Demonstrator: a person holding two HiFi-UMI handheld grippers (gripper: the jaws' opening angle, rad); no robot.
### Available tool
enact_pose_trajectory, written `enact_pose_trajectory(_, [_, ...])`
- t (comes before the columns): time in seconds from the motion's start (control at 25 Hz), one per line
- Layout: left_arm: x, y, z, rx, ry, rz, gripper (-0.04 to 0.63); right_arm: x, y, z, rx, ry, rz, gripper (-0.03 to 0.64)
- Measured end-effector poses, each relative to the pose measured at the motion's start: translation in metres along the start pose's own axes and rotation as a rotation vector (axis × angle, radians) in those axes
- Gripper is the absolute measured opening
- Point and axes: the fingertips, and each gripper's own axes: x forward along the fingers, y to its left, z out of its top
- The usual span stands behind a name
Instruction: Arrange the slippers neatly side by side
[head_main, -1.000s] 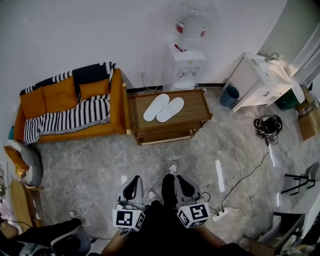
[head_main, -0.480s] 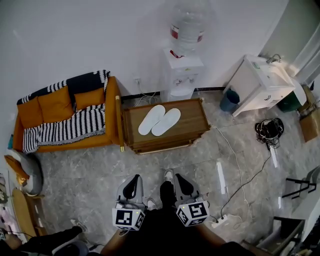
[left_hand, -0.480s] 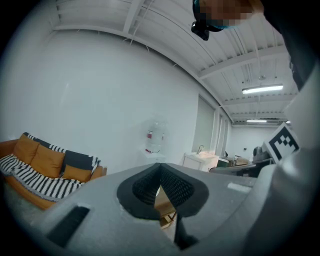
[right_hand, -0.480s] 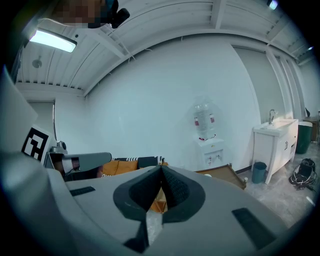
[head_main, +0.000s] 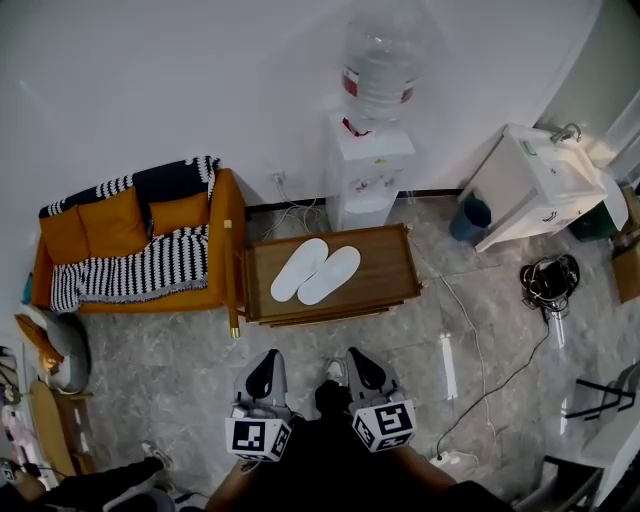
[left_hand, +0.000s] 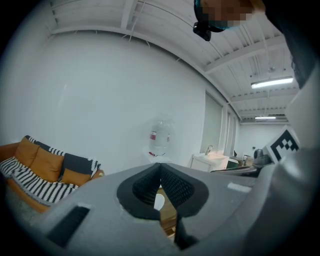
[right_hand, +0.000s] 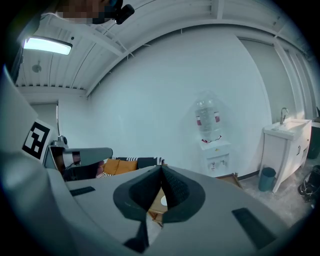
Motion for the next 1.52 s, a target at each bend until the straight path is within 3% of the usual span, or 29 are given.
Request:
enact_pose_trajectory(0.24, [0.038, -0.012, 0.005, 0.014, 0.008, 0.025, 0.012, 0.029, -0.036, 0.006, 0.024, 0.021, 0.027, 0.009])
enact_pose_trajectory(0.64, [0.074, 0.001, 0.005, -0.008, 0.036, 0.053, 0.012, 0.063, -0.058, 0.006, 0.042, 0.062, 0.047, 0.009])
enact_pose_trajectory(1.52, [0.184, 0.084, 0.026, 0.01, 0.074, -0.087, 0.012, 0.203, -0.104, 0.009, 0.106, 0.115, -0.168, 0.009])
